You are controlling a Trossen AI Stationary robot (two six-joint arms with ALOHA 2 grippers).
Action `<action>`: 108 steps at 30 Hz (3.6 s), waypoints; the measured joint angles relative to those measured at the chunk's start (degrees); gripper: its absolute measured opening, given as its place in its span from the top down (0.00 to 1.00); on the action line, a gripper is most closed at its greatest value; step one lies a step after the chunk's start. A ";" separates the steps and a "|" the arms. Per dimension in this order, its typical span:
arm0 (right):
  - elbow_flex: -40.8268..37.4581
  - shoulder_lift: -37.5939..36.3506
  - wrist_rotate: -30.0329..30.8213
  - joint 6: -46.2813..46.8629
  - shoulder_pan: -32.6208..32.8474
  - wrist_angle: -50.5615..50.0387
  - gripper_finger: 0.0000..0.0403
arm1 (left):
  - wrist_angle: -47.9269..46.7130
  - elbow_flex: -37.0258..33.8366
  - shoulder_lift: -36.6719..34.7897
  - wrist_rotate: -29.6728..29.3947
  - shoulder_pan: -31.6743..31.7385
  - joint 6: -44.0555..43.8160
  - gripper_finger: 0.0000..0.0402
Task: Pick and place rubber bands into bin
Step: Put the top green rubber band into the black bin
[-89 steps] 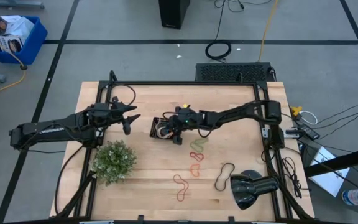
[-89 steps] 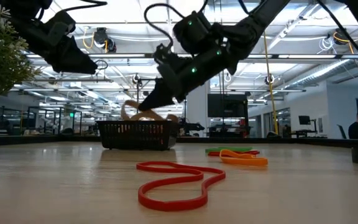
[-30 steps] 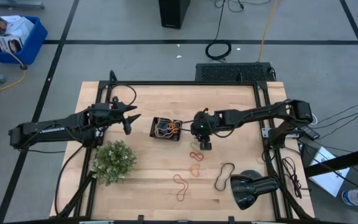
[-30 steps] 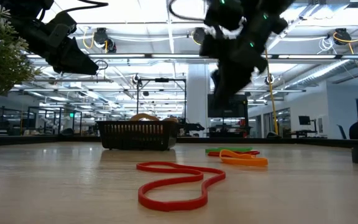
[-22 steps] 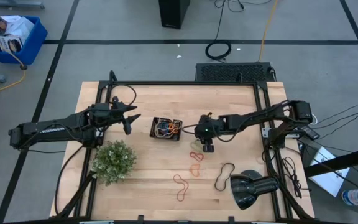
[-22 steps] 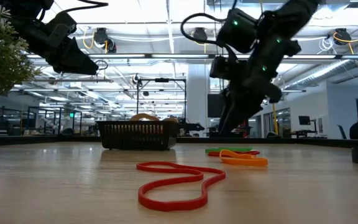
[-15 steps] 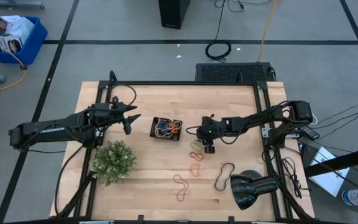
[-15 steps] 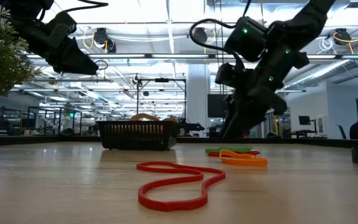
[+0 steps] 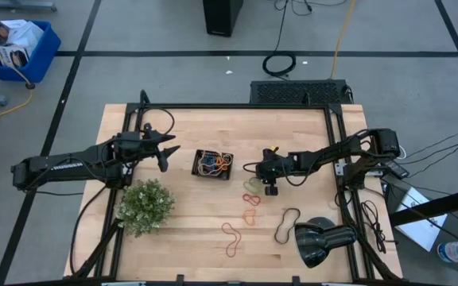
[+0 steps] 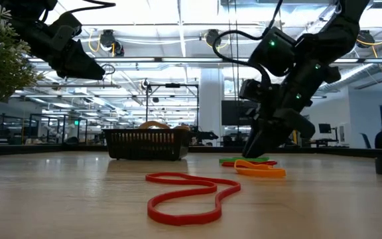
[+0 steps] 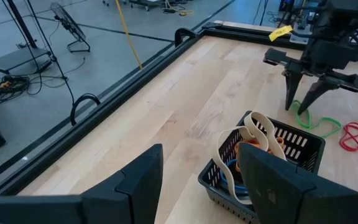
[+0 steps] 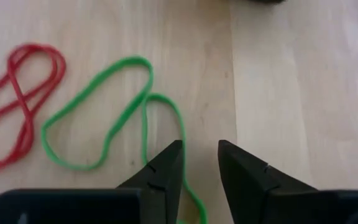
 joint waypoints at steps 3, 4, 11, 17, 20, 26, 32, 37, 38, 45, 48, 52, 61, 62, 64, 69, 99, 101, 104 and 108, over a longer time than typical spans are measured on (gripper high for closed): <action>-1.17 -0.04 -0.38 1.83 -0.44 1.47 0.80 | 0.00 0.00 0.00 -0.01 0.01 0.00 0.46; -1.43 -0.07 -0.44 1.96 -0.55 1.60 0.82 | 0.00 0.00 0.00 0.00 0.00 0.00 0.46; -1.99 -0.09 -2.91 2.07 -0.61 1.84 0.90 | 0.00 0.00 0.00 0.00 0.02 0.00 0.46; -2.06 -0.04 -4.46 3.30 -0.64 2.81 0.99 | 0.00 0.00 0.00 -0.01 0.00 0.00 0.46; -2.15 0.04 -4.67 3.33 -0.64 4.04 0.99 | 0.00 0.00 0.00 -0.02 0.00 0.02 0.46; -2.15 0.09 -4.79 3.86 -0.57 8.85 1.00 | 0.00 0.00 0.00 -0.02 0.00 0.00 0.46; -1.61 -0.87 -4.78 4.77 -0.57 12.60 1.00 | 0.00 0.00 0.02 -0.02 0.00 0.00 0.46; -0.13 -4.50 -4.73 2.89 -0.57 12.97 1.00 | 0.00 0.00 0.00 -0.02 0.01 0.00 0.46; 0.29 -5.30 -4.38 2.01 -0.57 12.93 1.00 | 0.00 0.00 0.01 -0.02 0.00 0.00 0.46; 6.42 -10.51 -1.49 -3.25 -0.57 5.73 1.00 | 0.13 0.00 0.00 -0.05 0.02 0.00 0.46; 10.98 -10.79 -1.47 -4.82 -0.57 1.23 1.00 | 0.15 0.00 0.00 -0.04 0.02 0.00 0.46; 16.62 -10.46 -1.28 -7.65 -0.57 -3.69 1.00 | 0.14 0.00 0.00 -0.05 0.02 0.00 0.46; 21.69 -9.34 -0.11 -10.38 -0.57 0.15 1.00 | 0.18 0.00 0.02 -0.04 0.06 0.01 0.46; 21.73 -9.15 -0.11 -10.24 -0.57 1.27 1.00 | 0.21 0.00 0.00 -0.04 0.06 0.00 0.46; 21.74 -8.79 -0.11 -10.23 -0.57 2.31 1.00 | 0.22 0.00 0.00 -0.04 0.06 0.00 0.46; 21.70 -4.90 -0.16 -10.24 -0.57 5.84 1.00 | 0.24 0.00 0.00 -0.07 0.06 0.00 0.46; 23.67 17.94 -0.35 -6.74 -1.93 12.42 1.00 | 0.13 0.00 0.00 -0.03 0.15 0.00 0.46; 23.67 17.97 -0.33 -6.74 -1.93 12.49 1.00 | 0.09 0.00 0.00 -0.03 0.15 0.00 0.46; 23.67 17.97 -0.33 -6.89 -1.90 12.79 0.99 | 0.09 0.00 0.00 -0.02 0.15 0.00 0.46; 23.67 17.94 -0.25 -7.10 -1.77 13.77 0.98 | 0.09 0.00 0.00 -0.03 0.15 0.00 0.46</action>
